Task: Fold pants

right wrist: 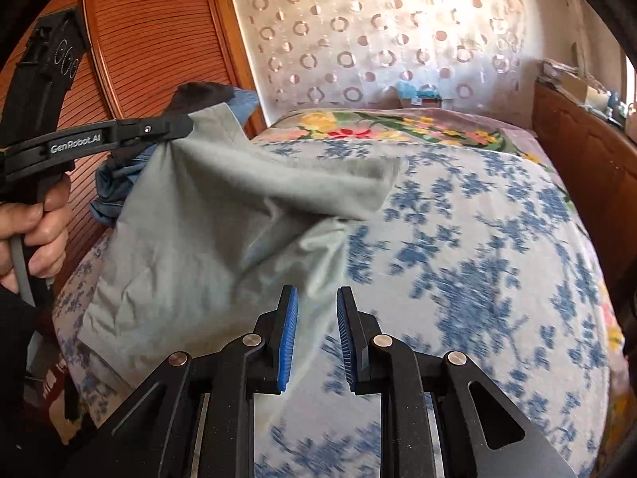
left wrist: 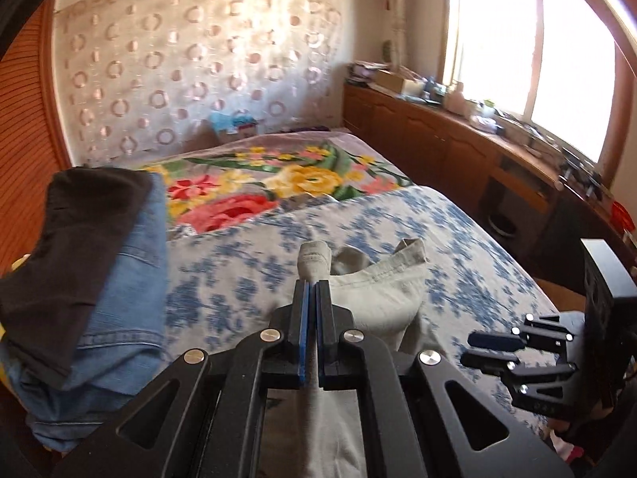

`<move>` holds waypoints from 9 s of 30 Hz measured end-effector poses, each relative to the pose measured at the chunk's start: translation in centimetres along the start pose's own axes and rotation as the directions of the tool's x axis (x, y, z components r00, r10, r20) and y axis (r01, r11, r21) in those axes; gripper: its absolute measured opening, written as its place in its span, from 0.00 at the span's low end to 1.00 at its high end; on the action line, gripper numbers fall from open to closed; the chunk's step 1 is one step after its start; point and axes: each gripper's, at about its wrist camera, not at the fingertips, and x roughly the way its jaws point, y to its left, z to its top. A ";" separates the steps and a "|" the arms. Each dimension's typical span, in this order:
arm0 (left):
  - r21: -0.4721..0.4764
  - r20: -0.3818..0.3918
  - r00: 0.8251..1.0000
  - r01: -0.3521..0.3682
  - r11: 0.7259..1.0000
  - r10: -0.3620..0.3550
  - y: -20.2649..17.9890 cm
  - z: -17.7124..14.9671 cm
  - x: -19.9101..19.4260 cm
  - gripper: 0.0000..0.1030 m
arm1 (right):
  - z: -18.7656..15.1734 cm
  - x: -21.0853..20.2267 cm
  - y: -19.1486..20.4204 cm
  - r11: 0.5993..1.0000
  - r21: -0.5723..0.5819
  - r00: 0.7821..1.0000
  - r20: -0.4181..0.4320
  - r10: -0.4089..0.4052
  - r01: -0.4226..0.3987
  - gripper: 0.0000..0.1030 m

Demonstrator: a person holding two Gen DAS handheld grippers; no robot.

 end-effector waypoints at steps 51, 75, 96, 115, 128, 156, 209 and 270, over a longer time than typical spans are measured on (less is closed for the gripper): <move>-0.075 -0.131 0.991 -0.045 0.996 0.035 1.8 -13.0 -0.6 0.43 | -1.9 2.4 2.6 0.998 -0.066 0.997 -0.073 -0.011 0.006 0.36; -0.105 -0.075 0.997 0.016 0.994 -0.024 -1.5 -17.3 -6.7 0.09 | -3.8 -2.2 5.3 0.991 -0.131 0.998 -0.060 -0.011 0.003 0.38; -0.133 -0.124 0.992 0.006 0.991 -0.023 -2.4 -18.5 -8.3 0.07 | -5.4 -5.7 4.0 0.996 -0.083 0.998 -0.061 -0.015 0.010 0.39; -0.106 -0.042 0.998 -0.045 0.993 0.041 0.5 -13.6 -6.8 0.72 | -3.2 -3.9 4.4 0.992 -0.129 0.999 -0.052 -0.016 0.009 0.39; -0.093 -0.069 0.998 -0.001 0.996 -0.006 3.1 -8.9 0.3 0.68 | 2.3 1.9 2.0 0.985 -0.160 0.997 -0.042 -0.067 0.059 0.54; -0.086 -0.189 0.979 -0.089 0.992 0.072 6.2 -5.7 8.0 0.39 | 5.0 10.3 1.2 0.979 -0.200 0.987 -0.143 -0.076 0.046 0.73; -0.103 -0.119 0.991 -0.074 0.992 0.062 6.0 -7.2 2.6 0.55 | 4.1 5.7 2.6 0.985 -0.170 0.995 -0.097 -0.036 0.019 0.84; -0.120 -0.163 0.986 -0.009 0.993 -0.011 1.4 -16.4 -5.1 0.76 | -5.8 -3.8 5.2 0.997 -0.060 0.993 -0.105 -0.047 0.040 0.47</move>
